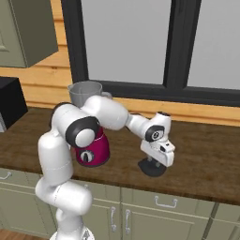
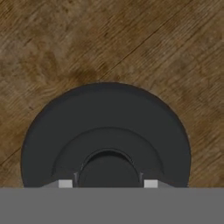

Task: Close the lid blender by securely placing the lid on top.

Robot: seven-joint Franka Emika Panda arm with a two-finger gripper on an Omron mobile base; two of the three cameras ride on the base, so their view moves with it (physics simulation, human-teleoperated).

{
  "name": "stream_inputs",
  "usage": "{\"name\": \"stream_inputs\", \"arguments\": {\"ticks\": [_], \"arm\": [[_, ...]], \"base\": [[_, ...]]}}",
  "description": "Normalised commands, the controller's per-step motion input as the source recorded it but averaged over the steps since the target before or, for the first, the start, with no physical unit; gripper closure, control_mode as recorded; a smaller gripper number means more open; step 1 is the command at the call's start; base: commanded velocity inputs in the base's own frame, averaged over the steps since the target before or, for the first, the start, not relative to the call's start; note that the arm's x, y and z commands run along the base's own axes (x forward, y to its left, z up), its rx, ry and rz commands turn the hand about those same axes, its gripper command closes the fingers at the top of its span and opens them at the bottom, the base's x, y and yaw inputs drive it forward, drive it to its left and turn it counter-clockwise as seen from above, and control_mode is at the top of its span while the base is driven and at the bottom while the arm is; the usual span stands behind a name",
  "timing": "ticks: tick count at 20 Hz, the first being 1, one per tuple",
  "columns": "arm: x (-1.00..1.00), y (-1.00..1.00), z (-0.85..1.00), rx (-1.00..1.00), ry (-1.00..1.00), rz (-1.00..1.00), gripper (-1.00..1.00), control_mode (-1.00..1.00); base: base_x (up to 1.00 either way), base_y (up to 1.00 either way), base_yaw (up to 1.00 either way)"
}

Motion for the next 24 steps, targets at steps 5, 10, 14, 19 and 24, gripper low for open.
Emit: {"name": "stream_inputs", "arguments": {"ticks": [5, 10, 14, 19, 24], "arm": [[-0.39, 0.0, 0.51, 0.0, -0.22, 0.0, 1.0, -1.0], [-0.44, 0.0, 0.99, 0.0, -0.51, -0.02, 1.0, -1.0], [-0.09, 0.0, 1.0, 0.0, -0.5, -0.08, 1.0, -1.0], [0.0, 0.0, 1.0, 0.0, -0.44, -0.09, 1.0, -1.0], [0.0, 0.0, 1.0, 0.0, -0.38, -0.04, 1.0, -1.0]], "base": [[0.0, 0.0, 0.0], [0.0, 0.0, 0.0], [0.0, 0.0, 0.0], [0.0, 0.0, 0.0], [0.0, 0.0, 0.0]]}}
